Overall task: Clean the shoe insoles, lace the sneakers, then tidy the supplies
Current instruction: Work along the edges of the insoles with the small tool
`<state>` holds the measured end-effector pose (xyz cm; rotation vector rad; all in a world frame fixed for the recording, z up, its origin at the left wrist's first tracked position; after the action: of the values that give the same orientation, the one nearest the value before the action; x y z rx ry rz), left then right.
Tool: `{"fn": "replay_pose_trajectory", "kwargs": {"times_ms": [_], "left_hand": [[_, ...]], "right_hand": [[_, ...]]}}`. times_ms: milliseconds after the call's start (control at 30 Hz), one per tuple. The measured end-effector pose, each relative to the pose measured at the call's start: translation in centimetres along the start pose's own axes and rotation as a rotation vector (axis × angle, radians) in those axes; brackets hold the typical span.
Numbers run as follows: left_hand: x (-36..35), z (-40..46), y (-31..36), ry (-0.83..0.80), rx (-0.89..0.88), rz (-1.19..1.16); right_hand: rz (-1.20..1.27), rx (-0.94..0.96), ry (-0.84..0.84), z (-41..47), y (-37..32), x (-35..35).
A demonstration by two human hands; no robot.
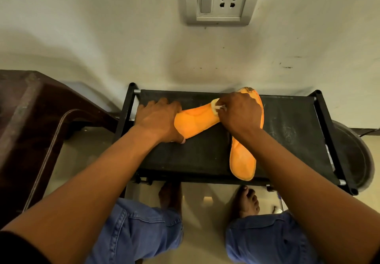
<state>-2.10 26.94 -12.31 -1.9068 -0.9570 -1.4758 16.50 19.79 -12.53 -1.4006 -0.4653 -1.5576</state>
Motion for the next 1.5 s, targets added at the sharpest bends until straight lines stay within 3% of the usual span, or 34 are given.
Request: {"fn": "replay_pose_trajectory", "kwargs": {"times_ms": [300,633,833,1000,1167,1333,1500], "left_hand": [[0.1,0.3,2.4,0.154,-0.056,-0.073],[0.3,0.3,2.4,0.121,-0.040,-0.057],[-0.2,-0.6,2.2,0.010,0.008,0.057],[0.5,-0.3,3.1,0.171,-0.026,-0.064],[-0.1,0.3,3.4,0.197,-0.033,-0.166],[-0.8,0.7,3.3,0.168,-0.043,-0.107],[-0.9,0.5,3.7,0.158,-0.047,-0.090]], "right_hand": [[0.068,0.298,-0.161,-3.7,-7.0,-1.3],[0.017,-0.011,-0.013,0.1,0.6,0.3],[0.125,0.216,-0.145,-2.3,-4.1,-1.1],[0.108,0.348,-0.242,-4.2,-7.3,-2.1],[0.057,0.223,-0.126,-2.9,-5.0,-1.2],[0.022,-0.007,0.001,0.0,0.4,-0.2],[0.078,0.027,-0.020,-0.6,-0.6,-0.8]]}}
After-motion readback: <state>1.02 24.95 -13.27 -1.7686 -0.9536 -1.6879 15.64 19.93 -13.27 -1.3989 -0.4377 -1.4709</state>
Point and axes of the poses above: each hand's wrist, its own z-axis towards the middle knuckle, its own x-axis out of the back of the hand, y = z × x, the point moved 9 cm from there along z, towards the middle knuckle, and after that the axes turned 13 degrees about y, right-handed, at the moved point
